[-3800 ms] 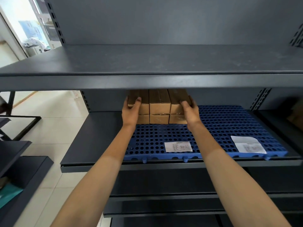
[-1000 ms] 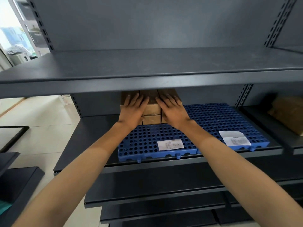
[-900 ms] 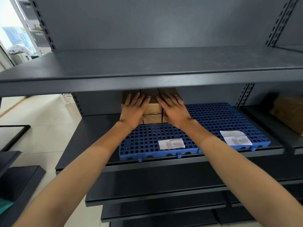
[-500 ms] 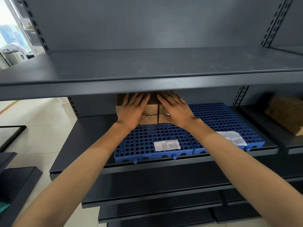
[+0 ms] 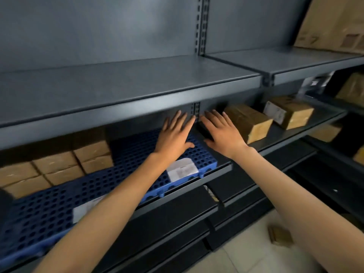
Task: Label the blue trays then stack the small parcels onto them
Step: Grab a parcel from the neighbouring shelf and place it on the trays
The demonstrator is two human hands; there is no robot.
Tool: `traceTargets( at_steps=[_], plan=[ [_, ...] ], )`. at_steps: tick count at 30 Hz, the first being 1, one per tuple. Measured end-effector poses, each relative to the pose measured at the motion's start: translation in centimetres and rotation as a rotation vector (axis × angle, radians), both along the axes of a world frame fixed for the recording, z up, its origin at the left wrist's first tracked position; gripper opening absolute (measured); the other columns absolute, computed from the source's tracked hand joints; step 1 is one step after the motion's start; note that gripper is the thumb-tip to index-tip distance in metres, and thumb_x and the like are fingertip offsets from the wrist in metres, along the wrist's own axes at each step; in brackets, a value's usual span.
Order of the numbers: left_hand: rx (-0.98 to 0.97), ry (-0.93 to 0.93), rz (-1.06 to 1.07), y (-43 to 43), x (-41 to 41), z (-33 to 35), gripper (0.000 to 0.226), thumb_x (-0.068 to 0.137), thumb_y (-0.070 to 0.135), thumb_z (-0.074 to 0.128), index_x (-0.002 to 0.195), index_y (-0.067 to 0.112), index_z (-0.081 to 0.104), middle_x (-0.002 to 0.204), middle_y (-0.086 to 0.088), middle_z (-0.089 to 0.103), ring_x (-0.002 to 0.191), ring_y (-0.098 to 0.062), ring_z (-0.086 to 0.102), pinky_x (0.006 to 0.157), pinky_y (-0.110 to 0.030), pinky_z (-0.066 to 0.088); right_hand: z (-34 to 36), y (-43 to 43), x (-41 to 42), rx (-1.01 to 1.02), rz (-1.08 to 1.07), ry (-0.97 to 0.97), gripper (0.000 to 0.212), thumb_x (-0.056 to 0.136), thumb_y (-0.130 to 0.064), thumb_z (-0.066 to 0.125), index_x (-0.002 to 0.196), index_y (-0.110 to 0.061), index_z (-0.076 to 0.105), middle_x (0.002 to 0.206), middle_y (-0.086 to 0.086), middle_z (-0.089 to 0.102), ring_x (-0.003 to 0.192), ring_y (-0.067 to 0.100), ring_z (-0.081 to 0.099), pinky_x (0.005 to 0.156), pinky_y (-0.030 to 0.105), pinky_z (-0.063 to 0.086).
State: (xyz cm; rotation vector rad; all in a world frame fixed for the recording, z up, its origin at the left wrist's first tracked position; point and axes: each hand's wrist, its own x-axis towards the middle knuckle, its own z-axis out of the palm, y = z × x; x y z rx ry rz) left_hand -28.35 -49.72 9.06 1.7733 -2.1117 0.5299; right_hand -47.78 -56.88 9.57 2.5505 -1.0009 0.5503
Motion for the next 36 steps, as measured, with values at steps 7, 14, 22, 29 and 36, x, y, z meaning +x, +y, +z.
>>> traceTargets(
  at_steps=[7, 14, 22, 29, 36],
  plan=[
    [0.093, 0.071, -0.08, -13.5, -17.7, -2.0, 0.097, 0.077, 0.056, 0.069, 0.152, 0.02, 0.019, 0.159, -0.007, 0.024, 0.149, -0.027, 0.011, 0.117, -0.053, 0.019, -1.9, -9.9, -19.9, 0.097, -0.227, -0.001, 0.092, 0.076, -0.036, 0.076, 0.151, -0.016, 0.027, 0.153, 0.015, 0.033, 0.144, 0.036, 0.025, 0.117, 0.051, 0.02],
    [0.219, 0.117, 0.054, -21.2, -24.9, -4.2, 0.099, 0.077, 0.063, 0.064, 0.153, 0.027, 0.012, 0.161, -0.005, 0.016, 0.149, -0.027, 0.005, 0.114, -0.061, 0.018, -4.2, -18.0, -29.7, 0.372, -0.296, -0.121, 0.09, 0.087, -0.046, 0.063, 0.154, -0.025, 0.007, 0.161, 0.013, 0.012, 0.148, 0.033, 0.006, 0.12, 0.047, 0.015],
    [0.31, 0.258, 0.134, -22.0, -24.7, -4.5, 0.083, 0.081, 0.048, 0.068, 0.15, 0.03, 0.026, 0.161, 0.001, 0.018, 0.15, -0.025, 0.001, 0.106, -0.055, 0.039, -5.5, -21.4, -23.0, 0.705, -0.086, -0.27, 0.109, 0.079, -0.041, 0.075, 0.152, -0.034, -0.005, 0.161, 0.011, 0.012, 0.13, 0.034, 0.047, 0.102, 0.046, 0.045],
    [0.279, 0.433, 0.16, -20.1, -17.9, -2.3, 0.077, 0.083, 0.038, 0.072, 0.148, 0.031, 0.032, 0.16, 0.004, 0.022, 0.149, -0.019, 0.006, 0.119, -0.041, 0.02, -3.6, -20.6, -14.8, 0.606, 0.121, -0.271, 0.09, 0.079, -0.047, 0.071, 0.151, -0.029, 0.021, 0.156, 0.013, 0.028, 0.114, 0.038, 0.059, 0.086, 0.044, 0.053],
    [0.113, 0.372, 0.332, -9.0, -7.1, 1.5, 0.08, 0.076, 0.052, 0.067, 0.147, 0.031, 0.036, 0.158, 0.003, 0.029, 0.146, -0.025, 0.022, 0.115, -0.042, 0.03, 0.2, -12.3, -2.8, 0.499, 0.346, -0.332, 0.088, 0.076, -0.047, 0.074, 0.149, -0.026, 0.029, 0.153, 0.009, 0.035, 0.11, 0.039, 0.061, 0.08, 0.047, 0.055]
  ],
)
